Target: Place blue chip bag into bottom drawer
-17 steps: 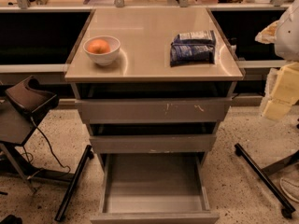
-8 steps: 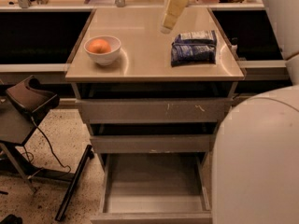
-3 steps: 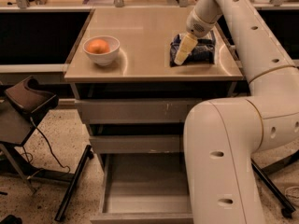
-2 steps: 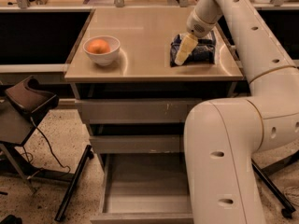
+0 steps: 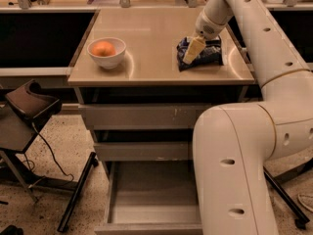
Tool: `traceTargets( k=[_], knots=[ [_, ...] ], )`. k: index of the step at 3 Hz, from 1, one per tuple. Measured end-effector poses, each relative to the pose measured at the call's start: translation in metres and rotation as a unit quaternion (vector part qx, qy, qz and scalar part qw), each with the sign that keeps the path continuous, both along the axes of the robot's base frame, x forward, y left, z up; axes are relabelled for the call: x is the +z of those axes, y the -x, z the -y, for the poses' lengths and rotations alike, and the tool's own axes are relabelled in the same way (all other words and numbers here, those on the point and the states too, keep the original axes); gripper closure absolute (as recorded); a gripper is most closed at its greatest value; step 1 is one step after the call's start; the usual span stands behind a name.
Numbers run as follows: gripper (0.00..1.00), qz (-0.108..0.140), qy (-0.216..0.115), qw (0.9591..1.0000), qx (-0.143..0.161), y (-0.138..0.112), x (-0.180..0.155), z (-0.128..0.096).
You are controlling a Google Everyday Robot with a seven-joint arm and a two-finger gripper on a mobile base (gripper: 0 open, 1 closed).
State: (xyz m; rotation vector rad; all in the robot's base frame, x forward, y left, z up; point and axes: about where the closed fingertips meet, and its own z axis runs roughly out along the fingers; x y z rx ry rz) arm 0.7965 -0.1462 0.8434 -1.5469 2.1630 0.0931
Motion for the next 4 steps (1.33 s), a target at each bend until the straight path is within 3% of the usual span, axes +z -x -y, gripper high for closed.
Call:
traceTargets(
  k=[2,3,4],
  knots=[
    [0.89,0.0,0.0,1.0,0.0,0.0,0.0,0.0],
    [1.0,0.01,0.021,0.9996,0.015,0.001,0.018,-0.02],
    [1.0,0.019,0.037,0.9985,0.035,0.023,0.06,-0.064]
  ],
)
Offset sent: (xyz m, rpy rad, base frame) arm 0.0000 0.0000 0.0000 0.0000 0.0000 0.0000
